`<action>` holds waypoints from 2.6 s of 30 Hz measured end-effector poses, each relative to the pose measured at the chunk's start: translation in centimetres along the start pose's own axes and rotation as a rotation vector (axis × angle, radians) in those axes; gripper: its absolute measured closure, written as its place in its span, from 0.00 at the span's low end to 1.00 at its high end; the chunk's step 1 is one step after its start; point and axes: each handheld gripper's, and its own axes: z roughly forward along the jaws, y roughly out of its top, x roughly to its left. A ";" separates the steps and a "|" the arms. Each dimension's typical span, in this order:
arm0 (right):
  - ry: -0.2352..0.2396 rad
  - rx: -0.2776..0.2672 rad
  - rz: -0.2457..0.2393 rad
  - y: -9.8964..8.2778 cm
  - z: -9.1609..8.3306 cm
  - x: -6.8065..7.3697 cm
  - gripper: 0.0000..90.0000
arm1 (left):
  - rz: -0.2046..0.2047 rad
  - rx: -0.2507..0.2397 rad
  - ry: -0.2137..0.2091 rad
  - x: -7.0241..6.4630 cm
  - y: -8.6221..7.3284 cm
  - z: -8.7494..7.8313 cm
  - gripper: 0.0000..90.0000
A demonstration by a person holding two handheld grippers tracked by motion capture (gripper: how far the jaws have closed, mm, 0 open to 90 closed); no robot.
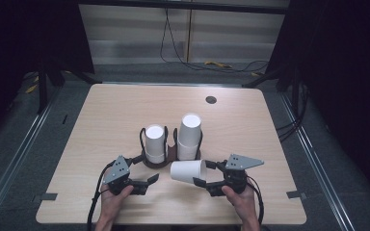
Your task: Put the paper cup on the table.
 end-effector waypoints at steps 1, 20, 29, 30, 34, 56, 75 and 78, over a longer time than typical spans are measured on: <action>-0.007 0.003 0.004 0.0 -0.1 0.0 0.29 | 0.005 -0.002 0.000 0.0 0.0 0.0 0.17; -0.113 0.074 0.045 0.8 -2.9 -0.3 0.28 | 0.015 -0.088 0.078 -0.2 -0.8 -0.8 0.18; -0.216 0.167 0.080 1.0 -3.6 -1.3 0.29 | 0.001 -0.137 0.112 -0.2 -1.1 -1.4 0.18; -0.226 0.176 0.082 1.1 -3.7 -1.3 0.29 | 0.000 -0.138 0.117 -0.3 -1.1 -1.3 0.18; -0.262 0.210 0.083 1.7 -3.8 -1.6 0.29 | -0.022 -0.148 0.109 0.1 -1.1 -1.5 0.18; -0.408 0.413 0.087 6.3 -4.4 -5.1 0.29 | -0.001 -0.153 0.137 -0.3 -1.2 -1.5 0.18; -0.416 0.678 0.078 9.3 -2.3 -8.4 0.28 | 0.000 -0.153 0.132 -0.3 -1.2 -1.5 0.18; -0.433 0.714 0.077 9.3 -2.0 -8.6 0.27 | 0.004 -0.150 0.129 -0.3 -1.2 -1.5 0.18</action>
